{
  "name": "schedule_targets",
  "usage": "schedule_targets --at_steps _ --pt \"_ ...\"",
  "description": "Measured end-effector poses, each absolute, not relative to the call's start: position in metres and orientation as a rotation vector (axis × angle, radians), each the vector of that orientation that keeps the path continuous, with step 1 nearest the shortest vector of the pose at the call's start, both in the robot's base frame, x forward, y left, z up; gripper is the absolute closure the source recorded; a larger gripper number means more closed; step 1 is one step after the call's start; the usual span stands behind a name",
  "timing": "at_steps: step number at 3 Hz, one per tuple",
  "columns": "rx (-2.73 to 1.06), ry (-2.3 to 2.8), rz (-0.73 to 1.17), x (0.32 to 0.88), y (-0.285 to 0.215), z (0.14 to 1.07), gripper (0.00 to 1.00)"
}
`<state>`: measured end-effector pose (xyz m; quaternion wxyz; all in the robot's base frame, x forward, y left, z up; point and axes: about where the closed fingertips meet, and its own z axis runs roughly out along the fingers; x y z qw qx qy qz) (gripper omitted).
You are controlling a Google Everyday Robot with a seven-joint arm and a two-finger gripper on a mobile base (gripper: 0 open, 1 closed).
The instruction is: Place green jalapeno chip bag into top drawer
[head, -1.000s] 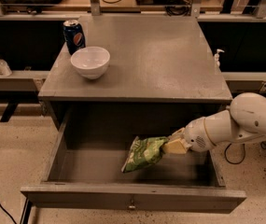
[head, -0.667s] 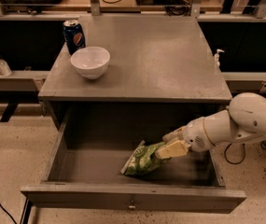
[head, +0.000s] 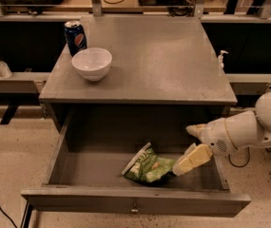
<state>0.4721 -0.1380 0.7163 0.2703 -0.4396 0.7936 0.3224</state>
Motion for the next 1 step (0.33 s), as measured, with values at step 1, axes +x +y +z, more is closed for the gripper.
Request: schedule_targets --at_steps 1 --pt "-1.168 2.065 0.817 0.4480 -0.1640 0.7516 0.00"
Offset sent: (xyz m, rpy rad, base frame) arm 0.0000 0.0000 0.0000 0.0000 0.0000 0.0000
